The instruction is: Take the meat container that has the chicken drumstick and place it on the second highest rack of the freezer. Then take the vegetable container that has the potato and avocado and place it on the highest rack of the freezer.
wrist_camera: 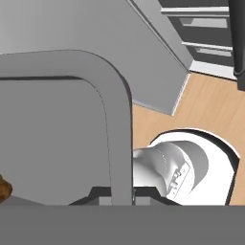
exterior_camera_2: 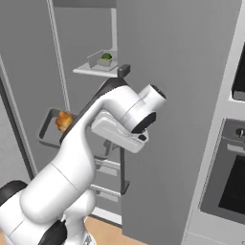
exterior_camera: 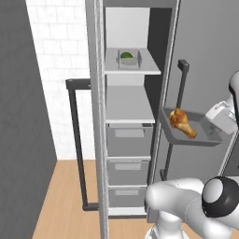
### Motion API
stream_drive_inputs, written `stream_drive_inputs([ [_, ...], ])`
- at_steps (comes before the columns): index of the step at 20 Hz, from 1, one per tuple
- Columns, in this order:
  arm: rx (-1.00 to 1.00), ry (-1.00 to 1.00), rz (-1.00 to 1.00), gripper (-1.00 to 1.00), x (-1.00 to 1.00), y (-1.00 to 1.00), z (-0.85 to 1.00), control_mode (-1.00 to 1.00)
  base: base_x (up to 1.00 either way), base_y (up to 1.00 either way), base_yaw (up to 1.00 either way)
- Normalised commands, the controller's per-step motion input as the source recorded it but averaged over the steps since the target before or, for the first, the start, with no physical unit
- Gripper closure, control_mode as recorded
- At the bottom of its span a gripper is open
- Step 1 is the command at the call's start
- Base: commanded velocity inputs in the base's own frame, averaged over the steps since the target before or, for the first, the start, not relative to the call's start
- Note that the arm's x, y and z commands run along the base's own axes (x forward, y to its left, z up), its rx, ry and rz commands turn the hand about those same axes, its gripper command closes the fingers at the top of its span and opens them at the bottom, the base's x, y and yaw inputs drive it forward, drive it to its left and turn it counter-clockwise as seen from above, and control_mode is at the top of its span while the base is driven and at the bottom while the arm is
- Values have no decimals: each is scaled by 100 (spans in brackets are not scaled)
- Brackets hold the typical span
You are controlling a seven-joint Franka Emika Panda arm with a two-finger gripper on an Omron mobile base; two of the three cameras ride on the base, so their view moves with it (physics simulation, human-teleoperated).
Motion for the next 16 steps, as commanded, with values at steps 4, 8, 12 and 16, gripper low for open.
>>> stream_drive_inputs([
  [4, 0, 0, 0, 100, 0, 0, 0, 100, 6, 26, -7],
  [8, 0, 0, 0, 100, 0, 0, 0, 100, 13, 31, -7],
  [12, 0, 0, 0, 100, 0, 0, 0, 100, 16, 29, -5],
  [16, -7, -3, -12, 100, 40, 7, -4, -100, 0, 0, 0],
])
